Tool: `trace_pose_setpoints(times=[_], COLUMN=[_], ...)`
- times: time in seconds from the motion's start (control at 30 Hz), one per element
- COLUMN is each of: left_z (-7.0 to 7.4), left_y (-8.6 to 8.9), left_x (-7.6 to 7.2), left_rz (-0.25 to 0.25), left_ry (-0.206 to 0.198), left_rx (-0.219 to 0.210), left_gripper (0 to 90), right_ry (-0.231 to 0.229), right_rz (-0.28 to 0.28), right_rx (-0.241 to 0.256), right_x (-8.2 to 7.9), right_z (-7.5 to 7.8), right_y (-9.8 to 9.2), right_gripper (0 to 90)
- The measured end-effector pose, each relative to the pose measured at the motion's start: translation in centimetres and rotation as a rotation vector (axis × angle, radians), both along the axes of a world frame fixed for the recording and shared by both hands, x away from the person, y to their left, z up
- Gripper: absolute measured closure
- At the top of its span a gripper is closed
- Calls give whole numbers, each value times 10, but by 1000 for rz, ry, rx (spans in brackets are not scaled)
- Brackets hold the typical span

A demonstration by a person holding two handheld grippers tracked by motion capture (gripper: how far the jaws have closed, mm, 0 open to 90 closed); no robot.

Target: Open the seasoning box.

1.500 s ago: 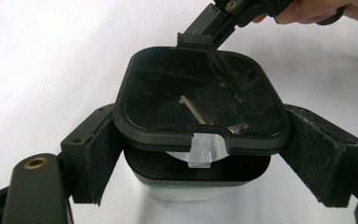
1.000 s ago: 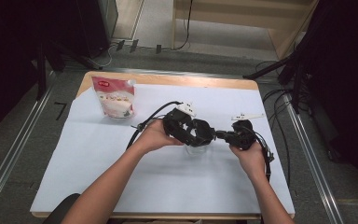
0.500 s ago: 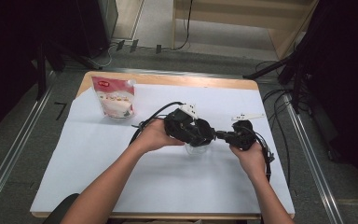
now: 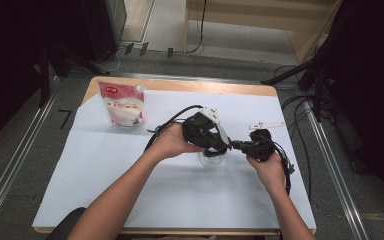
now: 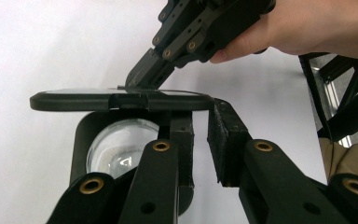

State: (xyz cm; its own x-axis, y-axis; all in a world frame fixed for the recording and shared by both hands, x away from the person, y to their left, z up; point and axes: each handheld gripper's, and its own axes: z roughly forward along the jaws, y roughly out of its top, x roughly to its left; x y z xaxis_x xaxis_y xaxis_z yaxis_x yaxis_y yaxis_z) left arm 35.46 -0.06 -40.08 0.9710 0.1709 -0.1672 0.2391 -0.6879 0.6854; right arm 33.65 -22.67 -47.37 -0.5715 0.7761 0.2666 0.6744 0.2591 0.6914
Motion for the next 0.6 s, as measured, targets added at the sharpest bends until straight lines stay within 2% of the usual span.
trace_pose_setpoints(times=[0.17,0.43,0.57,0.6], left_z=[2,1,-1,-2], left_y=[-8,-21,-23,-24], left_x=[3,11,14,14], left_rz=[-20,-17,-29,-27], left_ry=[-31,12,22,35], left_rx=[0,-24,-20,-21], left_gripper=[809,808,798,796], right_ry=[12,13,22,22], right_rz=[-1,-9,-17,-19], right_rx=[5,9,18,19], right_x=[0,0,-2,-2], right_z=[-1,-3,-3,-3], right_y=[0,0,0,0], right_gripper=[900,900,900,900])
